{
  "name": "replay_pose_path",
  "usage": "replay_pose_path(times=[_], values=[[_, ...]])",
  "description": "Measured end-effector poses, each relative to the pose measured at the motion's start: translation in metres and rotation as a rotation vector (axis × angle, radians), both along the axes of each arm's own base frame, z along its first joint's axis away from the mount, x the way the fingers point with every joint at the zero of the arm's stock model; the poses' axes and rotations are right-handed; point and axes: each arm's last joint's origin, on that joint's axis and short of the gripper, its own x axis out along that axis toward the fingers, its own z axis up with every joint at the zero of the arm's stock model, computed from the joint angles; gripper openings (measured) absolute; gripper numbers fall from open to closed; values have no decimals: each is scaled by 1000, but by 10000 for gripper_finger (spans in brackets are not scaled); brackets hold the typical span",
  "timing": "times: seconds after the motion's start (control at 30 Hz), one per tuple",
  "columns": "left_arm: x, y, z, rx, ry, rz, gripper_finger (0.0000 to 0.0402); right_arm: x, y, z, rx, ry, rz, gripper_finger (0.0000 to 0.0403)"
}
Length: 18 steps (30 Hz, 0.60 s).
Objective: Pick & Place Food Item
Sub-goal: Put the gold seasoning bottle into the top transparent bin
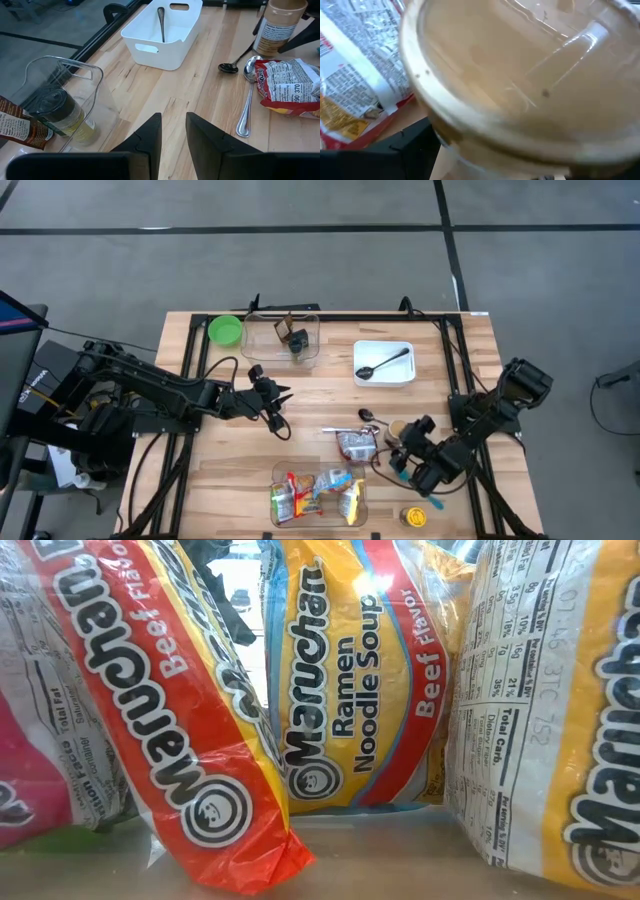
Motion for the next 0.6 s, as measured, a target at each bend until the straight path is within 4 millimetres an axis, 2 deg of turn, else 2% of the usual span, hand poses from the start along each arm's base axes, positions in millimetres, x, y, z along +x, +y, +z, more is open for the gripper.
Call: replay_pose_path(times=[0.6], values=[[0, 0, 0, 0, 0, 0, 81, 6, -3, 0, 2, 5, -1, 331]])
